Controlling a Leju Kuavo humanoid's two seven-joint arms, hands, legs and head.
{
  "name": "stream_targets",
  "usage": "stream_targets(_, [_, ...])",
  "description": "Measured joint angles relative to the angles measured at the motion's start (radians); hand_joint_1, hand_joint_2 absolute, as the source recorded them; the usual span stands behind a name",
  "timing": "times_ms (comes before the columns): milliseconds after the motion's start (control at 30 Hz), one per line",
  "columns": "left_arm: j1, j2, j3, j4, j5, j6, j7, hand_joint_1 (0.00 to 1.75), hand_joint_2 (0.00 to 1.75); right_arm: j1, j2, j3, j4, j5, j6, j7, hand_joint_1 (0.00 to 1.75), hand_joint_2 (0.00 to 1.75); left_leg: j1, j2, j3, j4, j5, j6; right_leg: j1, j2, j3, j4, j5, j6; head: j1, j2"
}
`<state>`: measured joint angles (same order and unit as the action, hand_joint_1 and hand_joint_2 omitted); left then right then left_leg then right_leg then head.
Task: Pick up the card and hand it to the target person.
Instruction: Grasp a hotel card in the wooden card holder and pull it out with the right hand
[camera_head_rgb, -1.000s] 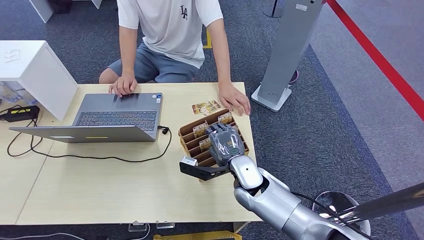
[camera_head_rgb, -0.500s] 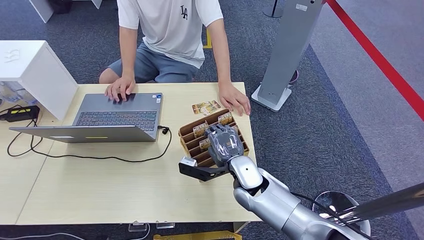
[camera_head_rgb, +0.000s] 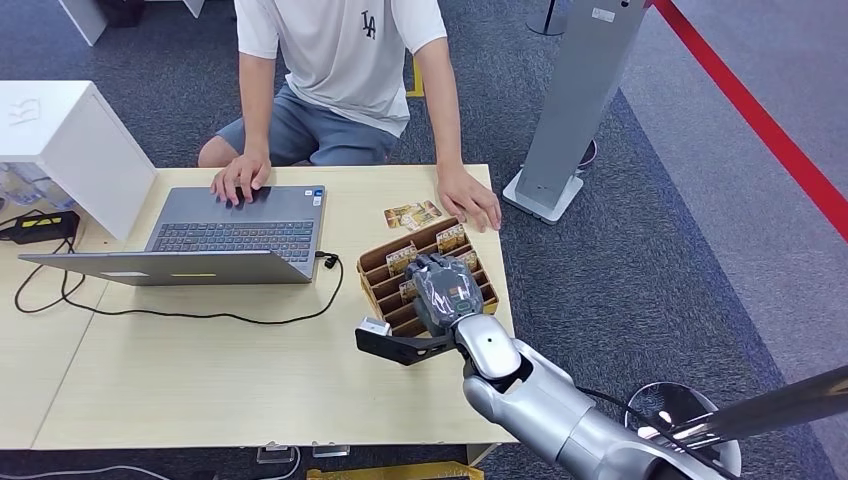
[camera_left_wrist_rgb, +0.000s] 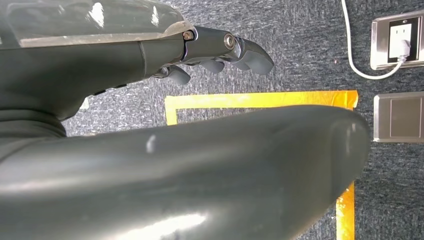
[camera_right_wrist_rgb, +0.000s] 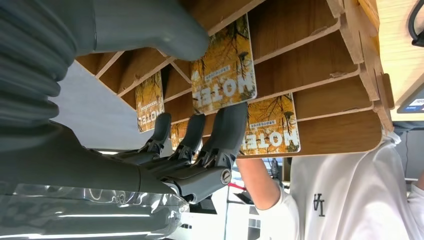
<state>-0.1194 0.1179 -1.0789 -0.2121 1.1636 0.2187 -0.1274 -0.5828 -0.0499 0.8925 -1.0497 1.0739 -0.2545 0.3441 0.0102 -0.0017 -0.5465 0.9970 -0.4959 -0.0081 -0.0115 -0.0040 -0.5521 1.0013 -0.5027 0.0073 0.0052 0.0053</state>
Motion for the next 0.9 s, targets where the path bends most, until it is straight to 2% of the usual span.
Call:
stream_targets(100, [0.0,0.0,0.0,0.0,0.002,0.001,0.0,0.0,0.0,-0.001,0.002,0.0,0.006,0.001,-0.002,0.0,1.34,1.75,0.0,0.0,0.0,0.0,0.0,0.0,0.0,0.0,0.0,0.0,0.0,0.0,0.0,0.0])
stream_targets(500, [0.004,0.0,0.0,0.0,0.006,0.0,-0.006,0.0,0.0,-0.011,0.001,-0.001,0.0,0.002,-0.009,0.023,1.39,1.75,0.0,0.0,0.0,0.0,0.0,0.0,0.0,0.0,0.0,0.0,0.0,0.0,0.0,0.0])
stream_targets(733, [0.006,0.001,0.0,0.0,0.011,-0.083,-0.025,0.0,0.0,-0.014,-0.008,-0.001,-0.027,0.001,-0.005,0.027,1.41,1.75,0.0,0.0,0.0,0.0,0.0,0.0,0.0,0.0,0.0,0.0,0.0,0.0,0.0,0.0])
stream_targets(900, [0.006,0.003,0.0,0.0,0.017,-0.097,-0.042,0.0,0.0,-0.013,-0.013,-0.002,-0.042,-0.004,-0.003,0.028,1.41,1.75,0.0,0.0,0.0,0.0,0.0,0.0,0.0,0.0,0.0,0.0,0.0,0.0,0.0,0.0])
